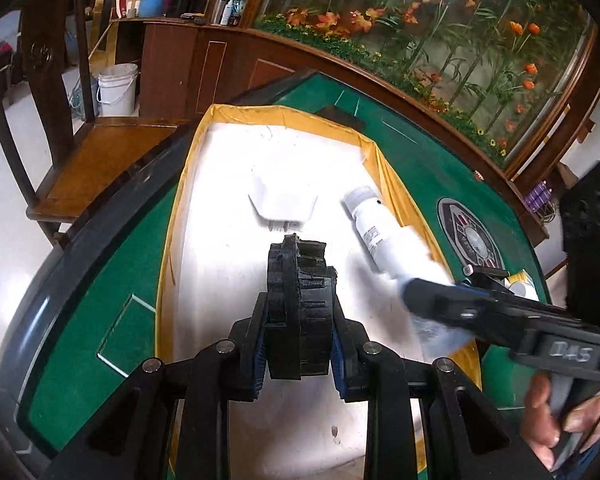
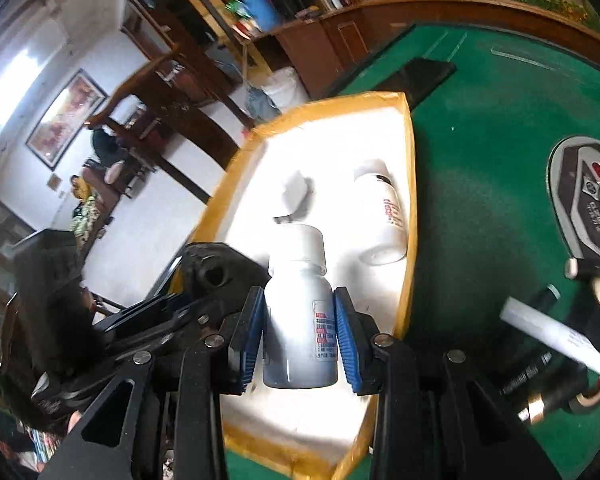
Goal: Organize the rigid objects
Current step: 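Grasp the black tape roll with the left tool while the right tool places the bottle in the tray, then lower the black tape roll into the tray and open the left tool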
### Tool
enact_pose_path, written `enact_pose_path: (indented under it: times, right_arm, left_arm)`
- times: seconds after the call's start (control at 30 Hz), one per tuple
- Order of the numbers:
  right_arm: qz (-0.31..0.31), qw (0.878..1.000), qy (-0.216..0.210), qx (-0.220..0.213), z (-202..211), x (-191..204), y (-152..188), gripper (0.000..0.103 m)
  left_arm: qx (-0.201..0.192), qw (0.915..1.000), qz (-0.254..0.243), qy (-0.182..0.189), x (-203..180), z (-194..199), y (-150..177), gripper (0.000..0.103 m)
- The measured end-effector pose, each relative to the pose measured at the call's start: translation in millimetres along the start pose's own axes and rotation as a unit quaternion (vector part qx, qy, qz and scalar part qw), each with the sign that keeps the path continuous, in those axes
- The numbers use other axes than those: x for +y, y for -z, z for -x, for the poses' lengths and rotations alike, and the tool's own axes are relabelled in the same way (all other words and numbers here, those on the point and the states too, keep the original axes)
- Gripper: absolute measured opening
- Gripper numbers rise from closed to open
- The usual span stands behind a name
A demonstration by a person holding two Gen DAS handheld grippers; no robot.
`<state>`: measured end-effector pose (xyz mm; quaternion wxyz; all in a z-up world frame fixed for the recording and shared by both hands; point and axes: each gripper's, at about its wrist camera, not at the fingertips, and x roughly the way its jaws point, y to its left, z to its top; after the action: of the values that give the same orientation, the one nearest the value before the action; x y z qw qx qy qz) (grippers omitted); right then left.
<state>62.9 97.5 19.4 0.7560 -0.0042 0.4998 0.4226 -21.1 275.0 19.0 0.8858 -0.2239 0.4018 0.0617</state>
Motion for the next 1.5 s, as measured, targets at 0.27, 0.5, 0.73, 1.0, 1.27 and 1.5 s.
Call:
enact_pose_path:
  times: [0.27,0.5,0.73,1.0,1.27,1.5]
  right_arm:
    - [-0.001,0.999,0.039,0.012,-24,3,-15,0.033]
    - [-0.01,0.998,0.052,0.019,-39,8,-33,0.033]
    - [-0.004,0.998,0.055,0.01,-45,7,-44,0.034]
    - [-0.015,0.999,0.034,0.007,-40,1,-45,0.034]
    - [-0.014,1.0,0.019,0.005,-36,1,-43,0.042]
    - [-0.011,1.0,0.001,-0.014,-15,-1,-40,0.043]
  left_arm:
    - [0.033,0.9989,0.006,0.033,12,-14,-29,0.028]
    - [0.043,0.9984,0.009,0.035,21,-24,-51,0.028]
    - [0.026,0.9984,0.024,0.044,33,-14,-61,0.069]
    - [0.019,0.9992,0.011,0.034,24,-7,-52,0.076]
    - [0.006,0.999,0.02,0.038,24,4,-47,0.076]
    - [0.0,0.999,0.011,0.044,13,14,-39,0.076]
